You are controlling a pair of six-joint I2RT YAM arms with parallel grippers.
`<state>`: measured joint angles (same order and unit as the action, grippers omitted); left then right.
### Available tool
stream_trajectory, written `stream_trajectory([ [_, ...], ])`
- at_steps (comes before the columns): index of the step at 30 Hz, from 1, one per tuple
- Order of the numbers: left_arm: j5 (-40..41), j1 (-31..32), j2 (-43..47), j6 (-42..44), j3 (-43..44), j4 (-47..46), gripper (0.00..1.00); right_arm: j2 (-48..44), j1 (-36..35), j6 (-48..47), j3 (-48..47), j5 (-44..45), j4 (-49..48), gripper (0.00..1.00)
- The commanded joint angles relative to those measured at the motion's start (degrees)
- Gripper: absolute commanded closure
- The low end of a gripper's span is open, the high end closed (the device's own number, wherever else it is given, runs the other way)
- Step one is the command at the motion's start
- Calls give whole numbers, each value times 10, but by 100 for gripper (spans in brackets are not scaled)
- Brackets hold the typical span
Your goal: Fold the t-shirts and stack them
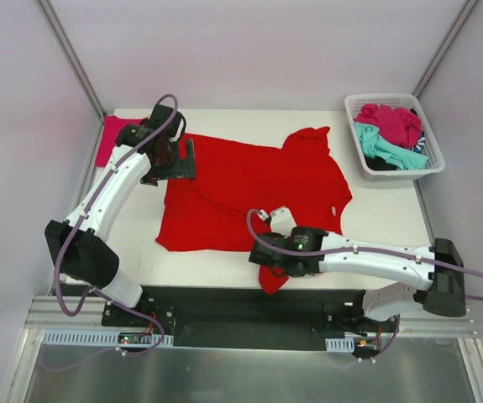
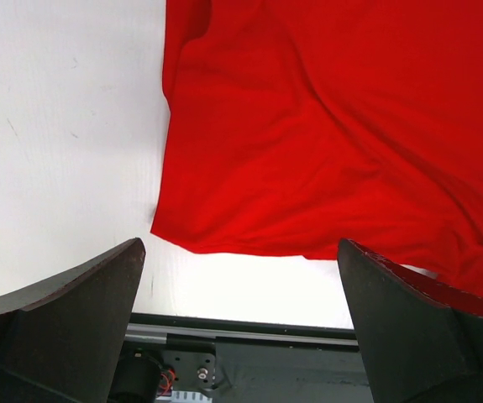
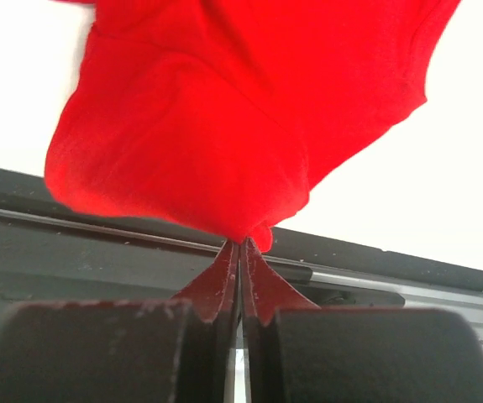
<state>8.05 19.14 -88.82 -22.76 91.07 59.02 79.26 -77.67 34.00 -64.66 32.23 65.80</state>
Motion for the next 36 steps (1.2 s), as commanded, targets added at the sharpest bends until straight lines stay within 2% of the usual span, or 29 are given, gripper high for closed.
stream_trajectory([
  [1, 3, 0, 20, 3, 1, 12, 1, -24, 53, -67, -1, -1, 38, 99],
  [5, 7, 0, 22, 6, 1, 13, 1, -23, 134, -131, 23, -29, -10, 99],
  [13, 8, 0, 19, 11, 2, 13, 1, 50, 165, -182, 33, -55, -91, 99],
  [27, 10, 0, 12, 18, 8, 17, 1, 231, 245, -266, -78, -80, -163, 99],
  [32, 10, 0, 13, 21, 5, 19, 1, 243, 253, -272, -93, -68, -153, 76],
  [36, 5, 0, 8, 21, 6, 18, 1, 216, 252, -268, -75, -56, -146, 72],
])
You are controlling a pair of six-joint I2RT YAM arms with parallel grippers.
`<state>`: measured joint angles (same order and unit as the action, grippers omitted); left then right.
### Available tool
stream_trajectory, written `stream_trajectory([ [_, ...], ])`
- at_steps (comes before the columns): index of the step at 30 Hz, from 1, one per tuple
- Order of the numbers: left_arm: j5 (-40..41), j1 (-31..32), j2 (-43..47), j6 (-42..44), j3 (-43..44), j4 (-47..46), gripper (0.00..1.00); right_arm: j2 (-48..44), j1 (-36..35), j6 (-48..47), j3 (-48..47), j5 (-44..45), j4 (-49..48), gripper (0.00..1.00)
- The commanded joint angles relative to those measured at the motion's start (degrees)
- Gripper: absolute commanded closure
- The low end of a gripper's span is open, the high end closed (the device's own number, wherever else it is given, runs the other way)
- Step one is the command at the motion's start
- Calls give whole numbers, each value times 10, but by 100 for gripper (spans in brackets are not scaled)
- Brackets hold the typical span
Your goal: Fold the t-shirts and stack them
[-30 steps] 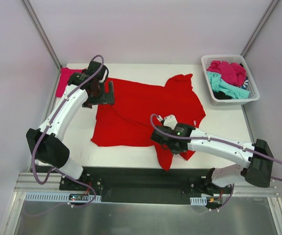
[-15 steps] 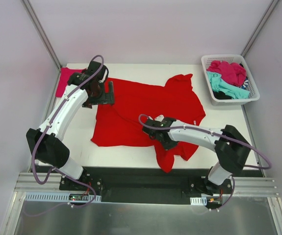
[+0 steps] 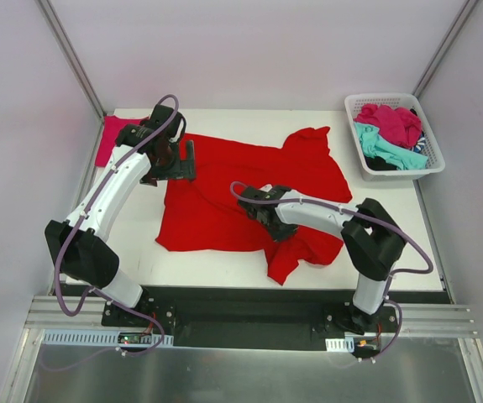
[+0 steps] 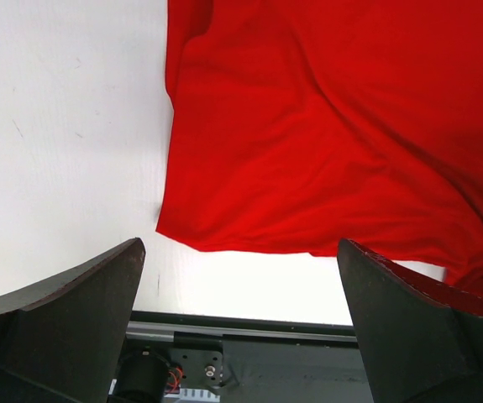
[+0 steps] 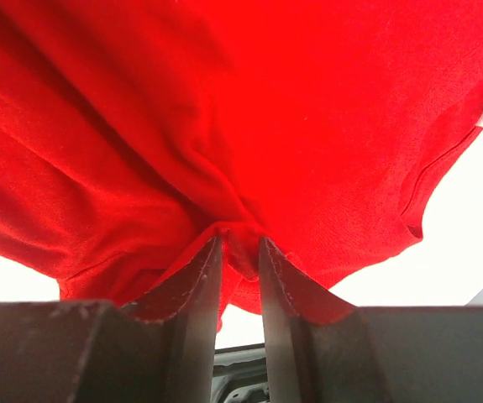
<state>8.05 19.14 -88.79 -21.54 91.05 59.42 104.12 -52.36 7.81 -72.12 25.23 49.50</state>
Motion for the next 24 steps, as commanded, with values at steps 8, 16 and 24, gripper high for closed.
stream_trajectory([
  [8, 6, 0, 12, 6, 1, 14, 1, -157, -21, 24, 65, 28, 57, 72],
  [16, 0, 0, 12, 1, -17, 9, 1, -191, -82, 62, 96, 28, 103, 72],
  [24, 10, 0, 24, 4, -32, 8, 1, -239, -173, 126, 143, 56, 210, 69],
])
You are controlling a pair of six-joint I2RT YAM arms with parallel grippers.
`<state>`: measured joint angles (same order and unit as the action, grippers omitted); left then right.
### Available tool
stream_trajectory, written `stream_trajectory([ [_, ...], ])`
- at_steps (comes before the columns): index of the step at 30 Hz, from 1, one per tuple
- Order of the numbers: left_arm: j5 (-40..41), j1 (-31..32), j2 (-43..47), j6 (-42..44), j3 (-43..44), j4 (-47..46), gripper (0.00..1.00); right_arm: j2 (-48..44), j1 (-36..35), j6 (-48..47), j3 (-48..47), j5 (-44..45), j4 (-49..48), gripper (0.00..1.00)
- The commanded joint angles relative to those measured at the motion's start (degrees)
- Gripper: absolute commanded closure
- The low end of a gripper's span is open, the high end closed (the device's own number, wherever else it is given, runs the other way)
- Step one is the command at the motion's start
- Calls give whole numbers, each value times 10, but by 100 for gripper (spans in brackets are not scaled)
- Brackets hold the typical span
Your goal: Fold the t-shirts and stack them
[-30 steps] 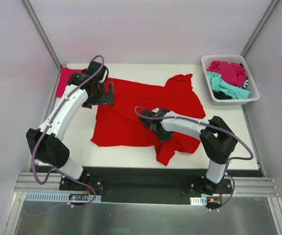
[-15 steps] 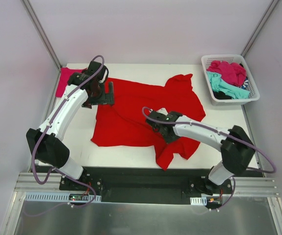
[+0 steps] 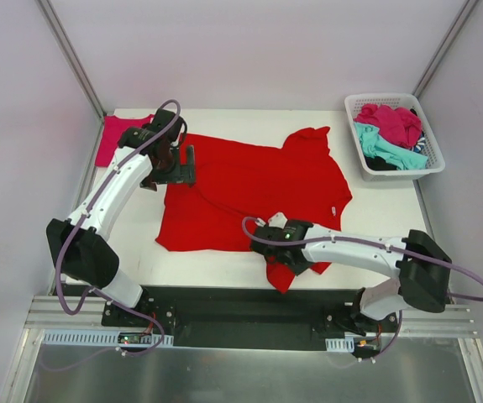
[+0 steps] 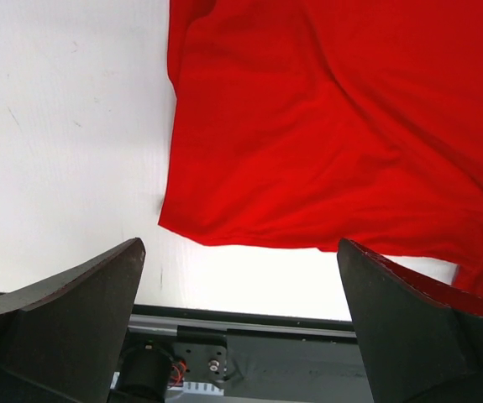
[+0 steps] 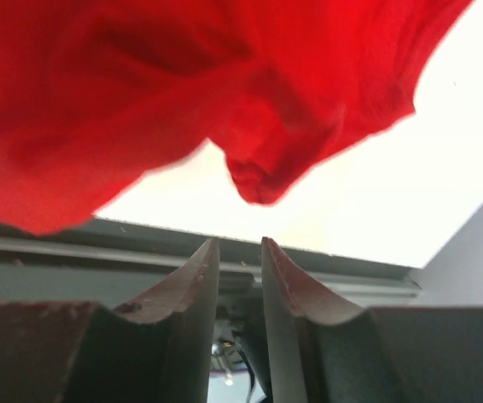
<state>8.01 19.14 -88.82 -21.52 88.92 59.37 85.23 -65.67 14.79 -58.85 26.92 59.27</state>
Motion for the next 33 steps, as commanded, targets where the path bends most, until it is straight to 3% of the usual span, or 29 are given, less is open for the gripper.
stream_trajectory([
  [1, 10, 0, 25, 3, -13, 8, 1, -57, -47, 69, 14, 58, 136, 65],
  [3, 9, 0, 26, 2, -16, 7, 1, -69, -60, 114, 15, 118, 195, 62],
  [5, 5, 0, 25, 0, -21, 0, 1, -68, -71, 113, 1, 142, 197, 55],
  [9, -3, 3, 22, -4, -18, -1, 1, -27, -85, 149, -51, 156, 234, 52],
  [14, -1, 5, 29, -4, -16, -2, 1, -48, -82, 154, 1, 81, 93, 52],
  [21, -10, 7, 37, -6, -29, -1, 1, -79, -76, 261, 86, 36, -80, 59],
  [27, -10, 8, 39, -7, -38, 0, 1, -78, -58, 292, 136, 50, -194, 64],
  [33, -11, 11, 44, -12, -41, 0, 1, -75, -48, 303, 154, 120, -231, 64],
])
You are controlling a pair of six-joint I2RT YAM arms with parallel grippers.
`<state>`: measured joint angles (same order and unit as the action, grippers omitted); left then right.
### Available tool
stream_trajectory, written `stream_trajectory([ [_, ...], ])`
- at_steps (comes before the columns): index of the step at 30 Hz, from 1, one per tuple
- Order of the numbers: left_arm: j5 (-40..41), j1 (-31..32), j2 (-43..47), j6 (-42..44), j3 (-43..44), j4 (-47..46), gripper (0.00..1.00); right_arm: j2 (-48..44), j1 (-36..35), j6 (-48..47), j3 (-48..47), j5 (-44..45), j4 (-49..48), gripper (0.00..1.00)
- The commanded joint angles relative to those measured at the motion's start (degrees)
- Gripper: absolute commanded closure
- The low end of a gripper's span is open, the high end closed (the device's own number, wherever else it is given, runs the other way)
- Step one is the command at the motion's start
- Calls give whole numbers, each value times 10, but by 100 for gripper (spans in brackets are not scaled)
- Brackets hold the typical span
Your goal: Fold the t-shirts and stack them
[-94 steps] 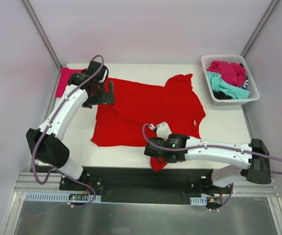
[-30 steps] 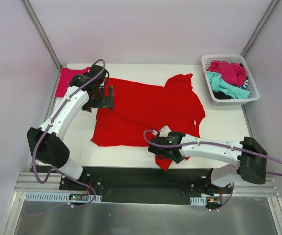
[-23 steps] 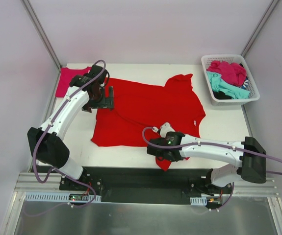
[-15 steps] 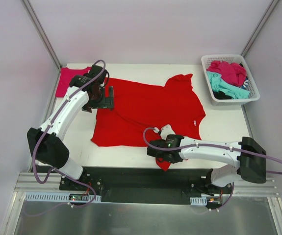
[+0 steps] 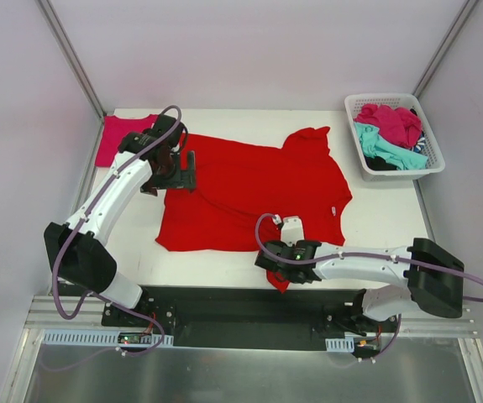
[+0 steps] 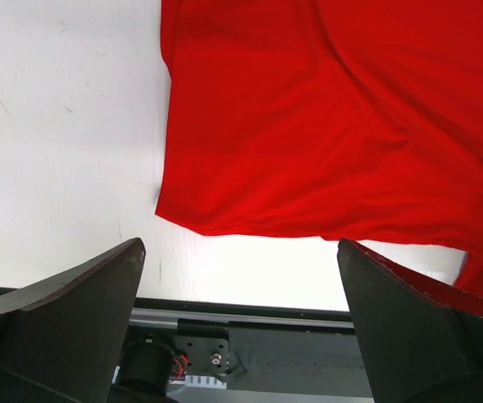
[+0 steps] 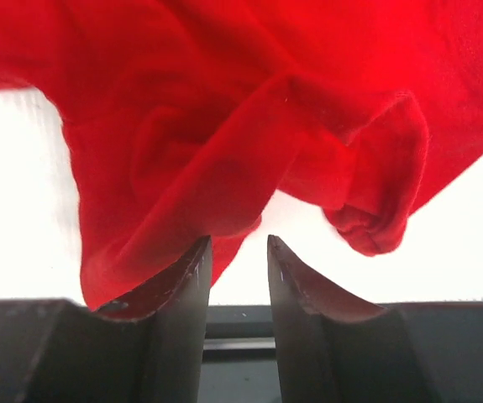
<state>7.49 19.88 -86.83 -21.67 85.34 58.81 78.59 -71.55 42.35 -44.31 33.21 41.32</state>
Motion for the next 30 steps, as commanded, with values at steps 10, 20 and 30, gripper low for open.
stream_trajectory([
  [10, -4, 9, 25, -14, -16, 5, 1, 24, 42, 89, -12, 142, 25, 67],
  [20, -6, 10, 23, -13, -21, 3, 1, -28, -12, 167, -31, 175, 124, 66],
  [30, -4, 12, 30, -12, -25, 4, 1, -32, -1, 237, 27, 157, 109, 67],
])
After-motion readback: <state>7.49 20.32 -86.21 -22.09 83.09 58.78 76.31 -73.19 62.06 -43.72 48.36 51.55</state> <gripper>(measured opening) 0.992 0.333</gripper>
